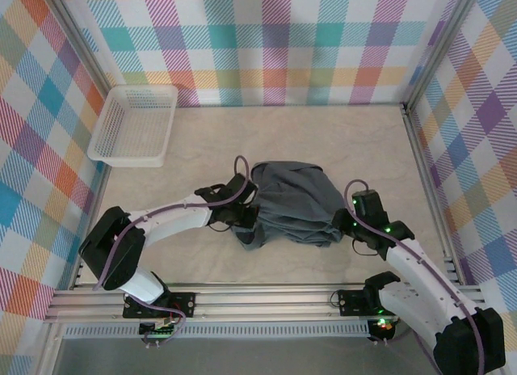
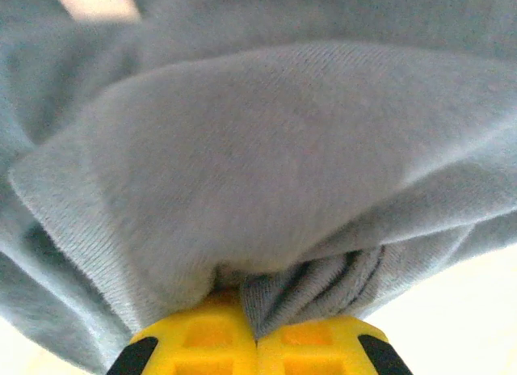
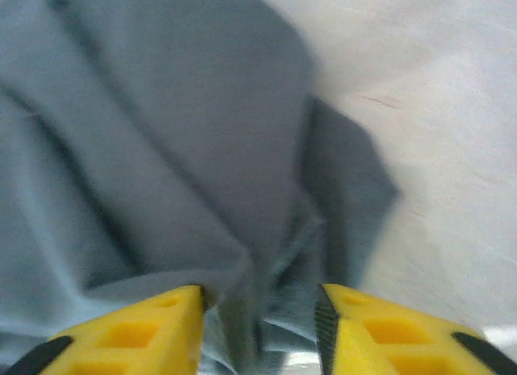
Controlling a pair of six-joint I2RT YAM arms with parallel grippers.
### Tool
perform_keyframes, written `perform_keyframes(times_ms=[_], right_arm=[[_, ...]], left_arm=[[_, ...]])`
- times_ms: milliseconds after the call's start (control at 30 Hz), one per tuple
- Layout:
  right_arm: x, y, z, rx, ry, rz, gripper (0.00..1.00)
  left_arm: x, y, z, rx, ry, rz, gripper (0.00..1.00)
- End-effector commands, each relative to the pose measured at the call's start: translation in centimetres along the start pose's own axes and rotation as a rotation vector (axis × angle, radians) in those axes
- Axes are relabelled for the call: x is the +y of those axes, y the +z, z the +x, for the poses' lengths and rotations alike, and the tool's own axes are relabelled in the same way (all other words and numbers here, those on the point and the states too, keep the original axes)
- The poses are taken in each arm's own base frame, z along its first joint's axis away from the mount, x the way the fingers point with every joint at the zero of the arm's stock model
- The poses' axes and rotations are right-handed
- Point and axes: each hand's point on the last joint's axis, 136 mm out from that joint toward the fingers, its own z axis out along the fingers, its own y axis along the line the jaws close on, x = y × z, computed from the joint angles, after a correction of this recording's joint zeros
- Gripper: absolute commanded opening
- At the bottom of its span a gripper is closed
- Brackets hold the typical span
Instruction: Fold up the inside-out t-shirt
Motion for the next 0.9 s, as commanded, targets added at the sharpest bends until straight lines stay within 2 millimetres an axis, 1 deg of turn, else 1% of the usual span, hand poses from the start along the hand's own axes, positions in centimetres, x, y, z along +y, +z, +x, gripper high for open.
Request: perform_keyframes(times_ms=[0,67,167,233,333,367,400,433,467,533,567,600,633,667,700,800,867], right_arm=[[9.5,-2.3,-3.2,-0.103,-0.39,-0.33,0.51],[12.7,-2.0,-2.3,-0.077,-0.594,-0.378,0.57],[16.1,-0.5,-0.5,0.014,-0.76,-0.421,0.62],[17.6,0.7,0.8,0.055,-0.827,-0.439,0.65],[18.5,3.1,2.5,0.093,-0.909,-0.441,0.71],[18.6,3.9,2.6,0.109,-0.917,-0.431,0.72],[18.7,4.6,2.3,0.11,-0.909,-0.4,0.71],[18.5,5.4,1.9,0.106,-0.897,-0.362,0.69],[18.4,6.1,1.3,0.096,-0.882,-0.321,0.64],[18.2,6.6,0.4,0.078,-0.87,-0.267,0.42],[18.1,6.7,-0.2,0.064,-0.86,-0.238,0.27],[18.0,6.4,-0.6,0.054,-0.857,-0.221,0.14],[18.0,6.1,-0.9,0.044,-0.858,-0.215,0.08],[18.0,5.6,-1.1,0.033,-0.86,-0.217,0.03],[18.0,5.0,-1.3,0.018,-0.861,-0.224,0.0],[17.9,3.4,-1.6,-0.015,-0.852,-0.248,0.0],[18.1,1.8,-2.5,-0.05,-0.799,-0.258,0.0]], left_arm=[[-2.8,-0.7,0.3,-0.04,0.103,0.061,0.0],[-3.0,-0.7,0.4,-0.059,0.133,0.043,0.0],[-2.7,-1.0,0.1,-0.096,0.117,0.022,0.0],[-2.7,-1.4,-0.4,-0.124,0.106,0.025,0.0],[-2.8,-2.3,-0.9,-0.157,0.103,0.03,0.0],[-2.9,-2.6,-1.0,-0.166,0.102,0.032,0.0],[-2.9,-2.9,-1.1,-0.172,0.106,0.032,0.0],[-2.9,-3.0,-1.1,-0.173,0.11,0.031,0.0],[-2.7,-3.0,-1.1,-0.171,0.113,0.023,0.0],[-2.2,-3.0,-0.9,-0.16,0.115,-0.005,0.0],[-1.8,-3.0,-0.8,-0.157,0.109,-0.027,0.0],[-1.3,-2.9,-0.6,-0.151,0.103,-0.055,0.0],[-0.8,-2.9,-0.5,-0.149,0.097,-0.078,0.0],[-0.2,-2.8,-0.3,-0.143,0.093,-0.109,0.0],[0.4,-2.8,-0.2,-0.137,0.094,-0.14,0.0],[1.7,-2.5,0.1,-0.12,0.09,-0.204,0.0],[2.5,-2.2,0.4,-0.112,0.086,-0.234,0.0]])
